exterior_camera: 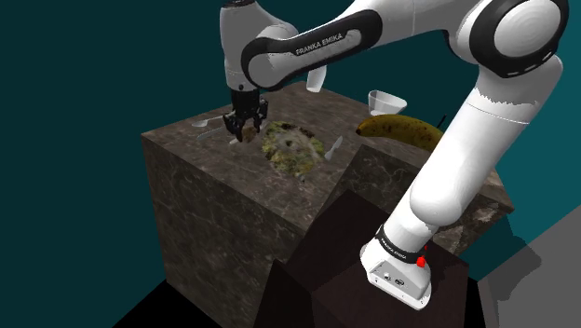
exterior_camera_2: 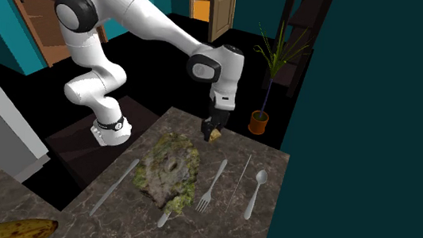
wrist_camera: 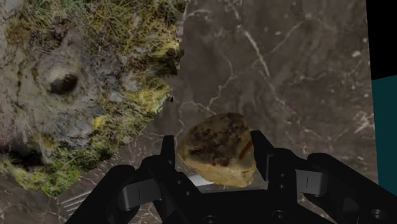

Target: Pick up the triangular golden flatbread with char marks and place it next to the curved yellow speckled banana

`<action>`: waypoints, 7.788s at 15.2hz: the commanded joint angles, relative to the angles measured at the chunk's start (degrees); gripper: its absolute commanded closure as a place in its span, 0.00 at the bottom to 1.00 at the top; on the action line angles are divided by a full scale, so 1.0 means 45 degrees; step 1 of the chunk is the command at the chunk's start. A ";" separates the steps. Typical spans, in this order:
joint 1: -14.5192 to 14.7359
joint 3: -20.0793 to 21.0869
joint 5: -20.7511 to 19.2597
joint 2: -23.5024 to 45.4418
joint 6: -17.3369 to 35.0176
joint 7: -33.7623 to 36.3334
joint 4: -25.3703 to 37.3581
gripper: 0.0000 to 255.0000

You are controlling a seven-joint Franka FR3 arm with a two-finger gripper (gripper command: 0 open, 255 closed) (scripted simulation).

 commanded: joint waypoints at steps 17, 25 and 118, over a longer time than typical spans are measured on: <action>-0.0004 -0.0003 0.0584 -0.0858 -0.2867 -0.0916 0.2187 1.00; -0.0142 -0.0163 0.0729 -0.1236 -0.3782 -0.1465 0.2847 1.00; -0.7526 -1.0360 0.4257 0.4312 0.4990 -1.9509 0.2738 1.00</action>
